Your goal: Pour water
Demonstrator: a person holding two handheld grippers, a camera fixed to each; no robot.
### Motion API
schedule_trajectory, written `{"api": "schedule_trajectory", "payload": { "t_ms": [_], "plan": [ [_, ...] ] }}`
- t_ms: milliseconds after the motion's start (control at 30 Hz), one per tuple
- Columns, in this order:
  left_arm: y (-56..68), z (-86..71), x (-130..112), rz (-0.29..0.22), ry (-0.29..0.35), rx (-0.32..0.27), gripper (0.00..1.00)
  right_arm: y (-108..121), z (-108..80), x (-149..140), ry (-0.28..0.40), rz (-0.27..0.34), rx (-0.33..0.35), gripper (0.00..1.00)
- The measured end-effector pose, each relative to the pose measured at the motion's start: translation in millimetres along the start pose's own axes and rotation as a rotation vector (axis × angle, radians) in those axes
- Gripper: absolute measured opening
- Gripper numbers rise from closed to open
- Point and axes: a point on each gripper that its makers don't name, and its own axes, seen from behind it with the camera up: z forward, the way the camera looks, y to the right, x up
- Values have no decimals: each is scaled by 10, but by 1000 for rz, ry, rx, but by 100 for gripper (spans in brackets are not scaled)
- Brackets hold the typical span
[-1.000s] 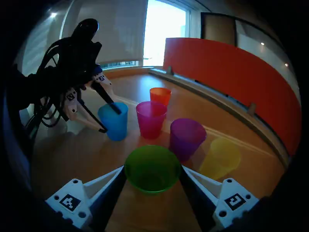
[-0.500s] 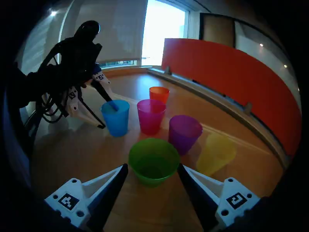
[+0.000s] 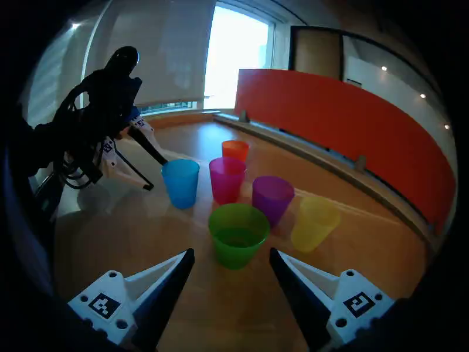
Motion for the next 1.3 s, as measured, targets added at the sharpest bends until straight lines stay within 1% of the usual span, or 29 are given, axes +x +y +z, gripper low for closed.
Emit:
{"api": "schedule_trajectory", "payload": {
  "t_ms": [100,300,500,600,767,900,1000,1100,1200,1300],
  "plan": [
    [-20,-104,49,-12,37,28,93,-24,-93,15,34,23,-27,100],
    [-82,-328,168,-81,139,77,93,-49,-275,55,90,65,-86,100],
    [-157,-527,206,-134,232,127,93,-17,-454,152,146,98,-162,100],
    [-206,-634,242,-149,289,160,93,30,-548,234,180,109,-203,99],
    [-333,-846,324,-168,386,238,93,156,-673,326,232,125,-278,100],
    [-421,-1059,421,-191,479,312,93,251,-761,397,275,154,-336,99],
    [-481,-1217,478,-226,552,365,93,332,-833,441,312,180,-382,99],
    [-544,-1332,478,-275,608,406,93,399,-899,452,342,202,-426,99],
    [-621,-1417,436,-322,647,447,93,485,-976,459,365,229,-481,99],
    [-704,-1476,367,-355,670,491,93,553,-1059,495,395,258,-538,99]
  ]
}}
